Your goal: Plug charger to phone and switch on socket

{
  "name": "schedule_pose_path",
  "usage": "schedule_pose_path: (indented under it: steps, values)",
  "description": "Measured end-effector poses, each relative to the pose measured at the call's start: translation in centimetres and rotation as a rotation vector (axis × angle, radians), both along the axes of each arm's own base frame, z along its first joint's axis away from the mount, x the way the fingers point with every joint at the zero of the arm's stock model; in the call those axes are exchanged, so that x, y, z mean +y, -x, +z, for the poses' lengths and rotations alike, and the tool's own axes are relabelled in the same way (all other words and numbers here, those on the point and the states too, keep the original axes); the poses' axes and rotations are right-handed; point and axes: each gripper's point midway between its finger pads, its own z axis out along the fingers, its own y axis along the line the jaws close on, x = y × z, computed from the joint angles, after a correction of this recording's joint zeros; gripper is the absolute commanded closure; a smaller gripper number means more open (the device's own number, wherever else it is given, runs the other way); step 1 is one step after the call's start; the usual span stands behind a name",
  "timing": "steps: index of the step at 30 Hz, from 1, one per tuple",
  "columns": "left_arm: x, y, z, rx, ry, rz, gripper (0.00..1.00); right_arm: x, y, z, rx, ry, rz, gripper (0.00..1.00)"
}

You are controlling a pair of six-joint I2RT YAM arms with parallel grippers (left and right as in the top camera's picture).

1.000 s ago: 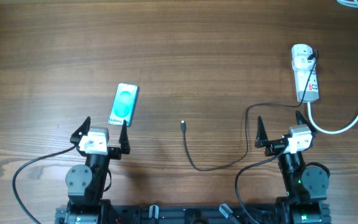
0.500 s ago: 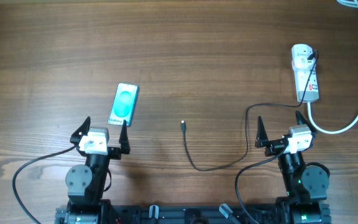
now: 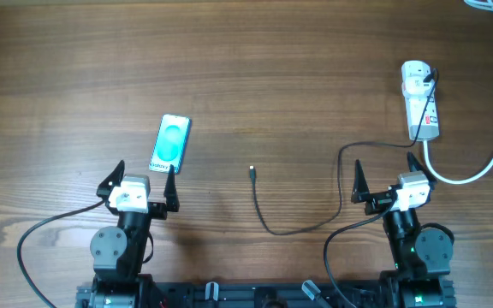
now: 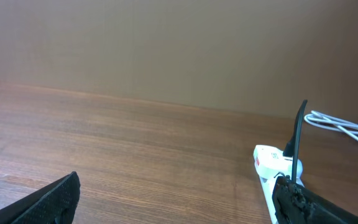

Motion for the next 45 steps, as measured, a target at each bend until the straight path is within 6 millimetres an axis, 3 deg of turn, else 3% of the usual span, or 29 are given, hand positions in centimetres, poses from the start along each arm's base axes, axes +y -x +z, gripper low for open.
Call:
schedule_pose_path:
  steps: [38, 45]
  values:
    - [0.5, 0.0, 0.0, -0.001, -0.003, 0.026, 0.0, 0.0, 0.0, 0.0, 0.0, 0.0, 0.0, 0.0]
    - [0.5, -0.2, 2.5, -0.1, 0.036, 0.029, 0.0, 0.0, 0.0, 0.0, 0.0, 0.0, 0.0, 0.0]
